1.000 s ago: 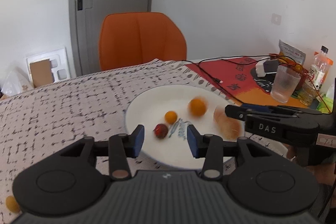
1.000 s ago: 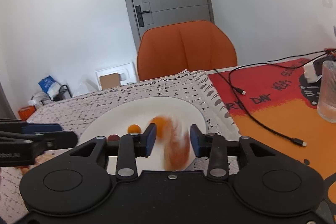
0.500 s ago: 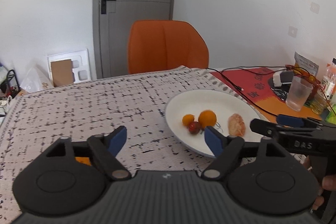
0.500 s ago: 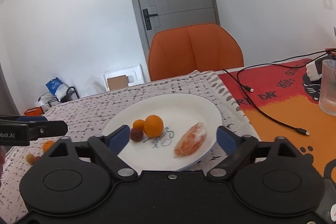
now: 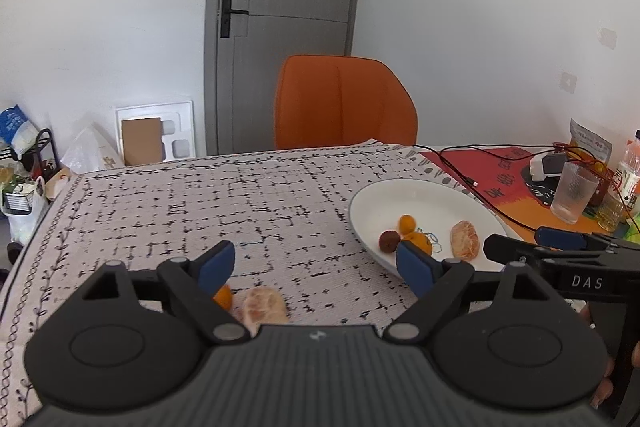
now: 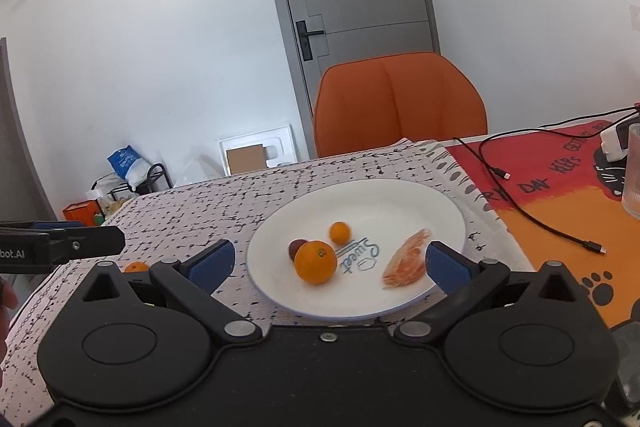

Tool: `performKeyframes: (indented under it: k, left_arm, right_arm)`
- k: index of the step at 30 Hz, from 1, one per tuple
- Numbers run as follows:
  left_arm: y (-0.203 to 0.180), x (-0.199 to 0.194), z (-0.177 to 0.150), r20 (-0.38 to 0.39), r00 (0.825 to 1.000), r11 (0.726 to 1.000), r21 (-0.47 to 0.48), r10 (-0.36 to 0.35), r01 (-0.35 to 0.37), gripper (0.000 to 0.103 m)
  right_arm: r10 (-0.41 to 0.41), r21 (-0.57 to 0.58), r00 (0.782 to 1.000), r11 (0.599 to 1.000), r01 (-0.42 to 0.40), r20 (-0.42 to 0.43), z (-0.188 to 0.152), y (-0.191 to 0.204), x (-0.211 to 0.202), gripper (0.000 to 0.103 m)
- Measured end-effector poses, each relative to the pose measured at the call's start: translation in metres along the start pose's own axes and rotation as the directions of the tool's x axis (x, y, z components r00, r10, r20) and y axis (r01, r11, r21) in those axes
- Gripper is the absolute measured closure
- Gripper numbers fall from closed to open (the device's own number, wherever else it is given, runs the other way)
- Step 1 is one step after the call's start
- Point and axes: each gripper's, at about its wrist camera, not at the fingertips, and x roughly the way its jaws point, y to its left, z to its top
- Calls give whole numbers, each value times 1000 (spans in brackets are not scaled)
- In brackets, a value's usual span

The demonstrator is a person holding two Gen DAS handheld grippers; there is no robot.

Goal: Organize fruits
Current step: 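Move both tools back from the bowl toward the remaining fruits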

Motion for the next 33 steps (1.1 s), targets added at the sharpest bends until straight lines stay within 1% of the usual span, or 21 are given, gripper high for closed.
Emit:
performKeyframes:
  k: [2, 5, 9, 21, 27, 33]
  left_arm:
    - [4, -6, -3, 7, 1000, 1000, -6, 10, -10, 13]
    - [11, -13, -6, 15, 1000, 1000, -19, 25, -24, 12]
    - [22, -22, -10, 19, 999, 998, -42, 42, -41, 12]
    - [47, -47, -26, 27, 996, 994, -75, 83, -81, 11]
    - [59, -53, -35, 19, 995, 990, -100, 102, -99, 11]
    - [69, -57, -46, 5, 994, 987, -119, 106, -105, 11]
  right_arm:
    - [6, -5, 1000, 1000, -6, -2, -1, 4, -1, 0]
    - [7, -18, 1000, 1000, -7, -7, -2, 11, -3, 0]
    - [21, -47, 1000, 999, -22, -15, -4, 21, -6, 0]
    - [61, -82, 997, 995, -65, -44, -9, 48, -7, 0]
    - [99, -105, 993, 989, -106, -70, -13, 60, -8, 0]
    - [138, -105, 985, 983, -148, -102, -16, 68, -5, 0]
